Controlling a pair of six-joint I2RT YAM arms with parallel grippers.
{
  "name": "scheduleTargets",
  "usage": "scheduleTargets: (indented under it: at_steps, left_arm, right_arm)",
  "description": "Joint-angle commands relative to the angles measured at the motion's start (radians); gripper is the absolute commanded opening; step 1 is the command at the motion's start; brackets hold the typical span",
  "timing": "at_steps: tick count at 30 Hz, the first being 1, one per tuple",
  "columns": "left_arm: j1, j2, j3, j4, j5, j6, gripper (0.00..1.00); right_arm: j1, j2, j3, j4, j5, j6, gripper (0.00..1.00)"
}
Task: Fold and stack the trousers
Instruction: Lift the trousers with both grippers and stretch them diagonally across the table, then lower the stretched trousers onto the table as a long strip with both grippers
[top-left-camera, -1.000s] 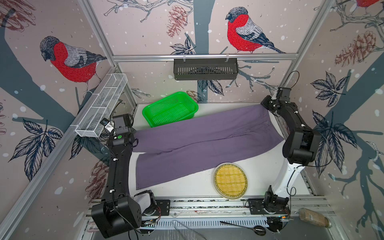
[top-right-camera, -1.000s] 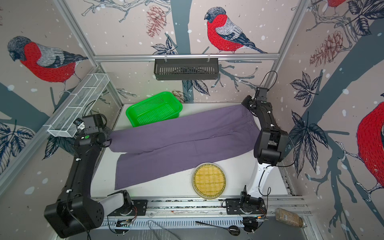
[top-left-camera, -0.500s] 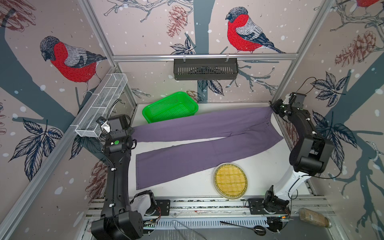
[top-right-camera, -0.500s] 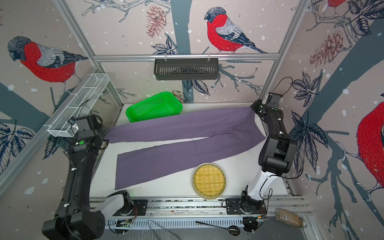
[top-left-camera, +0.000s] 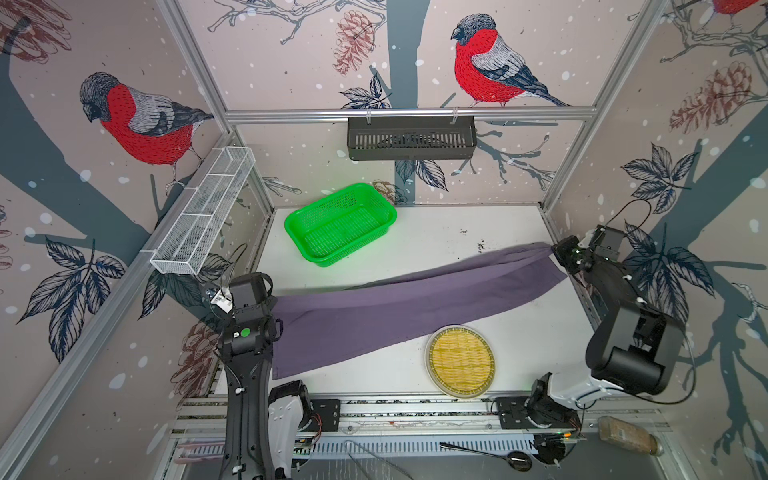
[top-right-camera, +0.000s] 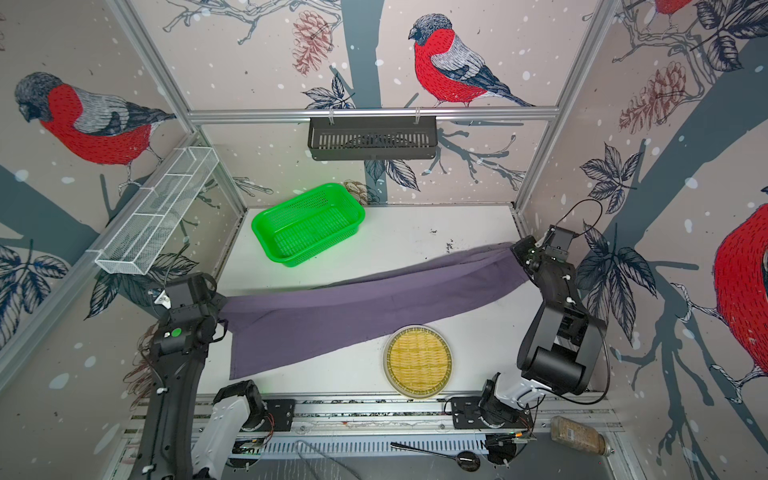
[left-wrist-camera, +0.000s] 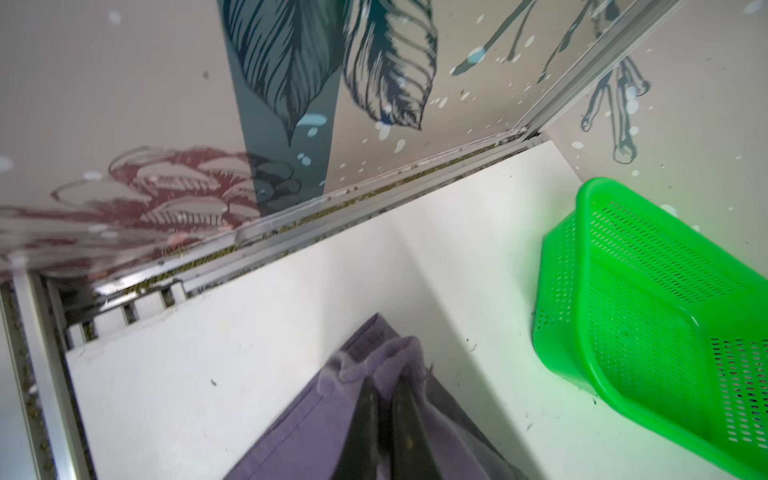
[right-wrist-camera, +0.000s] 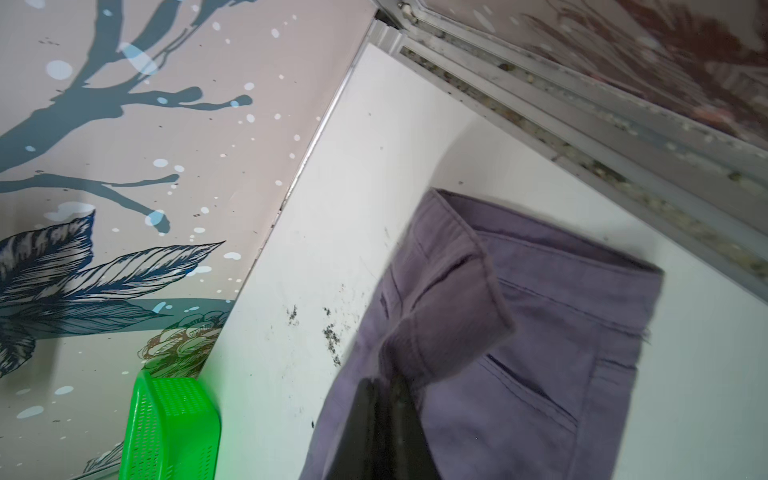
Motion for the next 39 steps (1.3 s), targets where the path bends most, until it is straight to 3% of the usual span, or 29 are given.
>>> scheduleTargets:
  at_steps: [1, 8, 15, 23, 39]
  left_arm:
    - [0.003, -0.044, -0.059, -0.036, 0.0, -0.083, 0.0]
    - [0.001, -0.088, -0.179, -0.062, 0.119, -0.221, 0.0]
    - [-0.007, -0.126, -0.218, -0.149, 0.147, -0.347, 0.0]
    - [-0.015, -0.135, -0.206, -0.2, 0.124, -0.375, 0.0]
    - [-0.074, 0.018, -0.199, -0.213, 0.087, -0.392, 0.0]
  right_arm:
    - [-0.018, -0.028, -0.038, 0.025, 0.089, 0.009, 0.01]
    - [-0.024, 0.023, -0.103, 0.034, 0.166, -0.02, 0.02]
    - [-0.021, 0.111, -0.12, 0.08, 0.186, -0.016, 0.02]
    - [-0.02, 0.149, -0.105, 0.084, 0.209, -0.022, 0.03]
    - [-0.025, 0.195, -0.137, 0.146, 0.19, -0.006, 0.1]
